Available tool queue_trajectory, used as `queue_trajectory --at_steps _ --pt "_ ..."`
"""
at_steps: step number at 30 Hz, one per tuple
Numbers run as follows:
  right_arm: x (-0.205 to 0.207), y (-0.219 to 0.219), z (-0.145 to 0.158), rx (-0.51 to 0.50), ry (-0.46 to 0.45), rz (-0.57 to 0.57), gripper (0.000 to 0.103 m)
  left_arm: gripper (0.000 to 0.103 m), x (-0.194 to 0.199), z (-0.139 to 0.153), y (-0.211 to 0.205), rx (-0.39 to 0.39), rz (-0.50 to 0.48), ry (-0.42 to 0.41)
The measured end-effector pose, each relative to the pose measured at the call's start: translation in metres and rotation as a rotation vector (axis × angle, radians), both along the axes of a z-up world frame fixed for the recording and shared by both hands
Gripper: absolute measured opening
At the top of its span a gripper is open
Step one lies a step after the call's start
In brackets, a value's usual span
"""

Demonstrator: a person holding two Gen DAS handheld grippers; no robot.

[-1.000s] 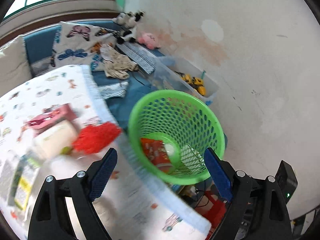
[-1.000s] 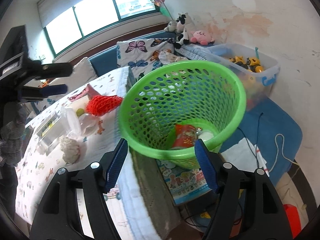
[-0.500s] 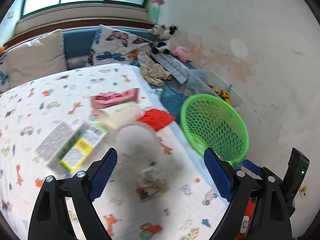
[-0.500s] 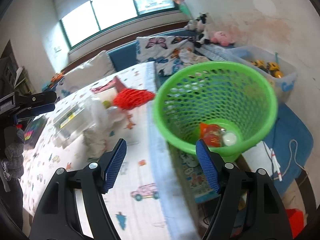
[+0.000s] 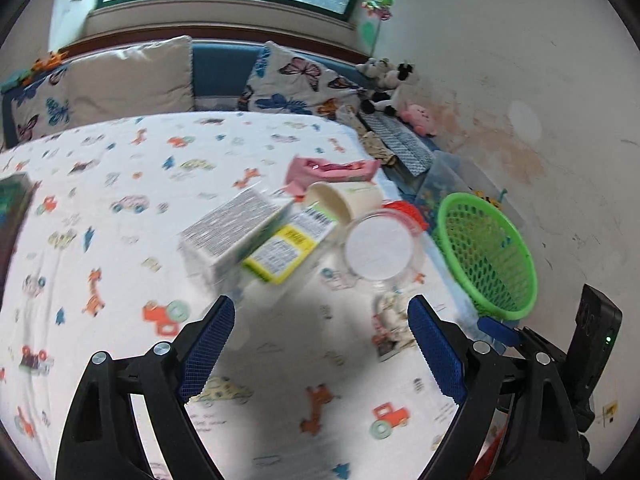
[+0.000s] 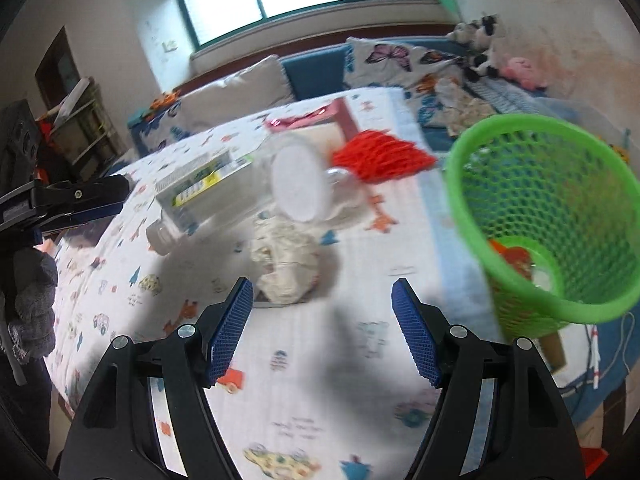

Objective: Collect trash
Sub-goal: 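Move both tools back to the bed toward the tissue and milk carton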

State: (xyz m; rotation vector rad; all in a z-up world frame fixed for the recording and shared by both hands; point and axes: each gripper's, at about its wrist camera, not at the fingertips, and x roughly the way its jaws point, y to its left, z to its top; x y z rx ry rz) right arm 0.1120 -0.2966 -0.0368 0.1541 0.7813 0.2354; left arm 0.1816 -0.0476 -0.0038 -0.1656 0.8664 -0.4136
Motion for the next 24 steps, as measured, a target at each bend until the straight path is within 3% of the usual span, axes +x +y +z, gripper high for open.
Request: queue_trajectory --at_steps 10,17,24 --pt "0.032 0.030 -0.020 -0.013 0.056 0.034 0.071 0.084 0.003 -0.017 0.024 -0.003 0.040 0.023" --pt "0.047 0.037 -0.032 -0.008 0.095 0.040 0.059 0.077 0.014 -0.019 0.028 0.016 0.037 0.000" --pt "0.048 0.037 -0.034 -0.011 0.102 0.043 0.050 0.077 0.046 -0.028 0.041 0.045 0.082 0.002"
